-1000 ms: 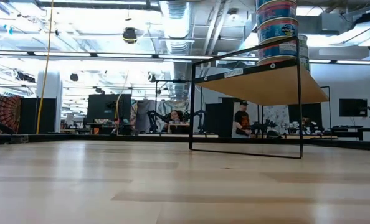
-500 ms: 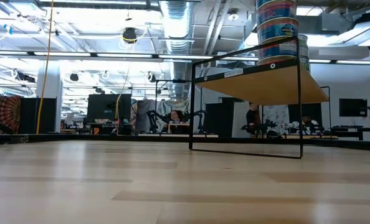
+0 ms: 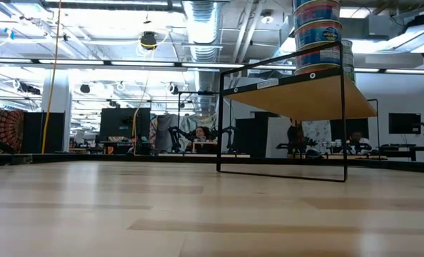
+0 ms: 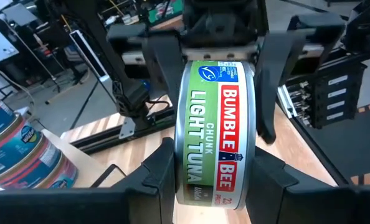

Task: Stack canned seafood by type on shelf
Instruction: Stack the green tuna can on the shelf

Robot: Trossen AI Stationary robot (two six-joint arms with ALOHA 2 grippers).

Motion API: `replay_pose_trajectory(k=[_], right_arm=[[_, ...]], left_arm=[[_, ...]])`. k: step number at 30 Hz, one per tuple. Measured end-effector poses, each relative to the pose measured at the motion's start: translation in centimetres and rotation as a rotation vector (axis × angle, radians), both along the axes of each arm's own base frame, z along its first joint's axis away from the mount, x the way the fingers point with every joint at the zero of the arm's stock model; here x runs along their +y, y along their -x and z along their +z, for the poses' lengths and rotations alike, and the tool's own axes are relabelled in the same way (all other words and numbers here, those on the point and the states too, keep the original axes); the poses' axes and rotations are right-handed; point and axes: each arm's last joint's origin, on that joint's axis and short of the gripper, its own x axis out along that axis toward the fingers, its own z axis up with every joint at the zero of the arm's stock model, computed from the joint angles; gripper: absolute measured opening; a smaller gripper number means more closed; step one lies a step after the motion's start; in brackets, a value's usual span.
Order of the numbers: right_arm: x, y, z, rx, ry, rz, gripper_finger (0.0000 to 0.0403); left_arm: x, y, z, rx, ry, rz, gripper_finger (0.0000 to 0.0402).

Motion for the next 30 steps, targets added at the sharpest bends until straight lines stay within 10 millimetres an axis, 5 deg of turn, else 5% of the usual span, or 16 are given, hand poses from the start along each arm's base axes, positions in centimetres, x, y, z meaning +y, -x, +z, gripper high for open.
replay_pose_trajectory(k=[6, 13, 21, 30], right_arm=[[0.5, 0.6, 1.0, -0.038, 0.011, 0.044, 0.0262], [0.0, 0.9, 1.9, -0.055, -0.01, 0.041, 0.0161], [-0.2, 1.1, 2.1, -0.055, -0.022, 0.03, 0.0162], [-2.4, 3.7, 3.2, 0.031, -0.157, 0.002, 0.0162]], left_arm=[[-0.1, 0.0, 0.0, -0.002, 0.028, 0.0, 0.0127], [0.0, 0.0, 0.0, -0.003, 0.037, 0.008, 0.0143], [0.1, 0.1, 0.0, -0.001, -0.026, 0.074, 0.0164], [-0.7, 1.7, 0.8, -0.026, -0.148, 0.258, 0.0255]])
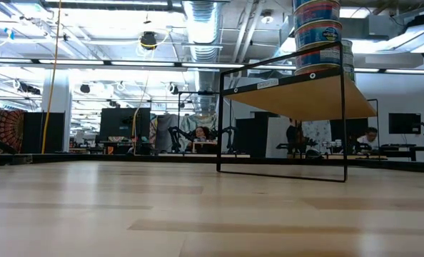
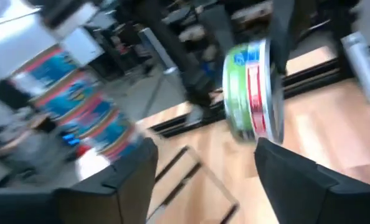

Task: Stack canned seafood by type on shelf
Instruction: Stack the green tuna can on the shelf

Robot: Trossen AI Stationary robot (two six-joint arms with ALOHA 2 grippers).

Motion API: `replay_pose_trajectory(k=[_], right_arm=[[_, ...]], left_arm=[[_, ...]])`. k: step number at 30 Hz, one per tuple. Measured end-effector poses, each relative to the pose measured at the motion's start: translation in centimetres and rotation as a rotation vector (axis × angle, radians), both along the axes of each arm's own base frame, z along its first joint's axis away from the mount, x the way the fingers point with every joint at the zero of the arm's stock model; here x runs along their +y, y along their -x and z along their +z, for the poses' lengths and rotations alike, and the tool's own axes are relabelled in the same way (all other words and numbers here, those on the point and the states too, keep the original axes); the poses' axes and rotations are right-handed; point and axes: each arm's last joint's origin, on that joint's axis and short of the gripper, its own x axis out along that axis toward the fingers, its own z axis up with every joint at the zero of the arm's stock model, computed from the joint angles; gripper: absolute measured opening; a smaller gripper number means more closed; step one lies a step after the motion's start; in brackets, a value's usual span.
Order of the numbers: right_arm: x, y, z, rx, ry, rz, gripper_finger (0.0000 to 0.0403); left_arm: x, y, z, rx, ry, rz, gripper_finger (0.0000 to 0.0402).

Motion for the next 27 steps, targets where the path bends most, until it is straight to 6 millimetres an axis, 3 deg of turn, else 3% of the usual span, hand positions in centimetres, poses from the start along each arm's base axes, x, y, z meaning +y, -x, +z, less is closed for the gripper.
replay_pose_trajectory(k=[3, 8, 15, 20, 27], right_arm=[[-1.0, 1.2, 0.9, -0.001, -0.066, -0.023, 0.0162], [-3.4, 4.0, 2.5, -0.001, -0.26, -0.103, 0.0162], [-9.4, 8.6, 3.6, 0.135, -0.453, -0.27, 0.0163], [-13.4, 10.5, 4.3, 0.173, -0.514, -0.39, 0.0173], [-18.2, 13.2, 5.6, 0.104, -0.579, -0.454, 0.0163]], left_arm=[[-0.1, 0.2, -0.3, 0.028, -0.034, 0.034, 0.0271], [0.0, 0.1, -1.8, 0.134, 0.027, -0.072, 0.0267], [0.6, 0.0, -3.0, 0.235, 0.039, -0.097, 0.0247], [0.7, -0.1, -3.2, 0.285, -0.036, -0.157, 0.0241], [4.3, -1.3, -7.7, 0.374, -0.139, -0.231, 0.0239]])
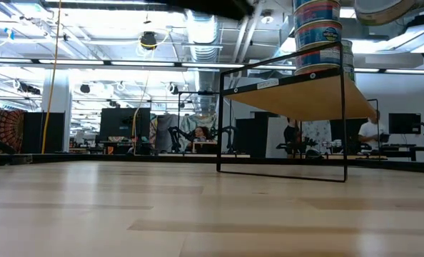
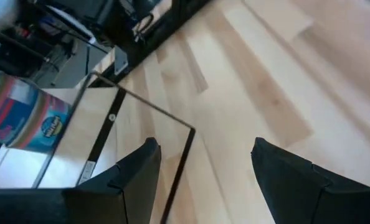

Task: Stack canned seafood by type on shelf
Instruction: Stack the green tuna can on the shelf

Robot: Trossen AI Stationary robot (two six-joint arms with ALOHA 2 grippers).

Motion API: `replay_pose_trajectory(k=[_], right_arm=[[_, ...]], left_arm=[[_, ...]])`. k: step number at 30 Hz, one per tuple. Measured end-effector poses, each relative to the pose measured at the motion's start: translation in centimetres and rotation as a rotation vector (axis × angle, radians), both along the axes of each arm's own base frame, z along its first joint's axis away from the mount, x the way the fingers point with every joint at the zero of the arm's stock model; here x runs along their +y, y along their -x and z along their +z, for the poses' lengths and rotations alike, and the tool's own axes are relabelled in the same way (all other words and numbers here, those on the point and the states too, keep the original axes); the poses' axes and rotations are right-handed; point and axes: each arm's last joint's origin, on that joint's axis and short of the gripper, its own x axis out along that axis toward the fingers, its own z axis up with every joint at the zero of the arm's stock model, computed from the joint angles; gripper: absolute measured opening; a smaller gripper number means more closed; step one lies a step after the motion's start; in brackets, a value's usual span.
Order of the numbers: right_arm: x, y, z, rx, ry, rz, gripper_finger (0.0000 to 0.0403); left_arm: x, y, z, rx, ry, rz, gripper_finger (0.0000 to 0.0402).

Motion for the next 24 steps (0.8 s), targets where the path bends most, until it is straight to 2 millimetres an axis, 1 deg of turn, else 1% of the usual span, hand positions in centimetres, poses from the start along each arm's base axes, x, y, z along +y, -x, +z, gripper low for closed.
replay_pose_trajectory(k=[3, 6, 10, 12, 14, 17, 20, 24], right_arm=[[-1.9, 1.3, 0.4, -0.053, -0.04, -0.043, 0.0166], [-3.3, 2.4, 0.7, -0.097, -0.074, -0.087, 0.017], [-4.6, 3.4, 1.1, -0.178, -0.068, -0.149, 0.0164], [-5.1, 3.8, 1.5, -0.244, -0.046, -0.179, 0.0164], [-5.5, 4.0, 2.0, -0.317, -0.014, -0.217, 0.0166], [-6.0, 4.4, 2.7, -0.396, 0.02, -0.266, 0.017], [-6.5, 5.0, 3.0, -0.444, 0.039, -0.32, 0.0167], [-7.6, 6.5, 2.9, -0.488, 0.02, -0.37, 0.0165]], left_arm=[[2.2, -0.5, -0.6, 0.034, -0.022, -0.048, 0.0239], [4.0, -0.7, 0.0, 0.039, 0.0, -0.157, 0.0239], [6.6, -0.7, 1.5, -0.029, 0.064, -0.311, 0.0239], [7.7, -0.4, 2.0, -0.057, 0.089, -0.348, 0.0239], [8.6, 0.0, 2.3, -0.069, 0.091, -0.347, 0.0239], [9.5, 0.5, 2.8, -0.115, 0.086, -0.34, 0.0239], [9.8, 0.8, 3.0, -0.13, 0.081, -0.353, 0.0239], [10.0, 0.8, 3.2, -0.143, 0.04, -0.365, 0.0239]])
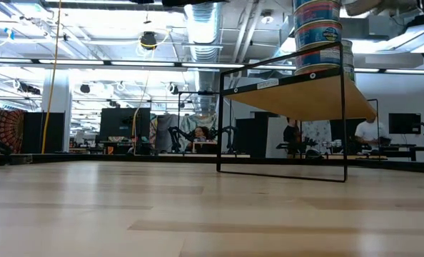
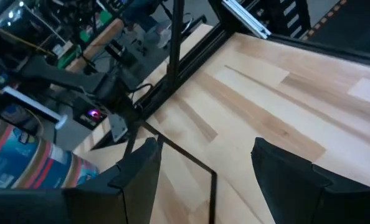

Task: Stack canned seafood by type on shelf
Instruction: Stack the green tuna can on the shelf

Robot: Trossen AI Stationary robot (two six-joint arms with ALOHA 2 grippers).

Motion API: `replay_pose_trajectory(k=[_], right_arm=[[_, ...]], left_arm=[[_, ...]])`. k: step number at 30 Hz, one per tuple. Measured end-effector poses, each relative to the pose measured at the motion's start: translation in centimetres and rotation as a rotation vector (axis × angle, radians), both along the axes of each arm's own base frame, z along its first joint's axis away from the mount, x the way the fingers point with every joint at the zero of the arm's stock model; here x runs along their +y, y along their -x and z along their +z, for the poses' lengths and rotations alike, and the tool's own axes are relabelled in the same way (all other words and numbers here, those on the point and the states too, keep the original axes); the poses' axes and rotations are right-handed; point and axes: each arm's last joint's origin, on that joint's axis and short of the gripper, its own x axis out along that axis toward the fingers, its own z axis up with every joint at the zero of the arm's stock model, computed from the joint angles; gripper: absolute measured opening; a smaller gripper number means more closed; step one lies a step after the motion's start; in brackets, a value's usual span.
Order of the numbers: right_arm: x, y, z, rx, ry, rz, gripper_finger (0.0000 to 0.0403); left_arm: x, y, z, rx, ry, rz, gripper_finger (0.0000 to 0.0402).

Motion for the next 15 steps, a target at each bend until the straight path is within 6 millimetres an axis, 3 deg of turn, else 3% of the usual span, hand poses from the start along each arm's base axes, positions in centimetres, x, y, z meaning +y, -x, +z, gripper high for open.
replay_pose_trajectory(k=[10, 15], right_arm=[[-1.2, 1.7, -0.1, -0.059, 0.019, -0.102, 0.0167], [-0.5, 0.6, 0.2, -0.046, 0.036, -0.077, 0.0167]], left_arm=[[2.6, -0.6, 0.4, -0.042, 0.017, -0.12, 0.0239], [3.7, -0.7, 0.7, -0.068, 0.059, -0.19, 0.0239]])
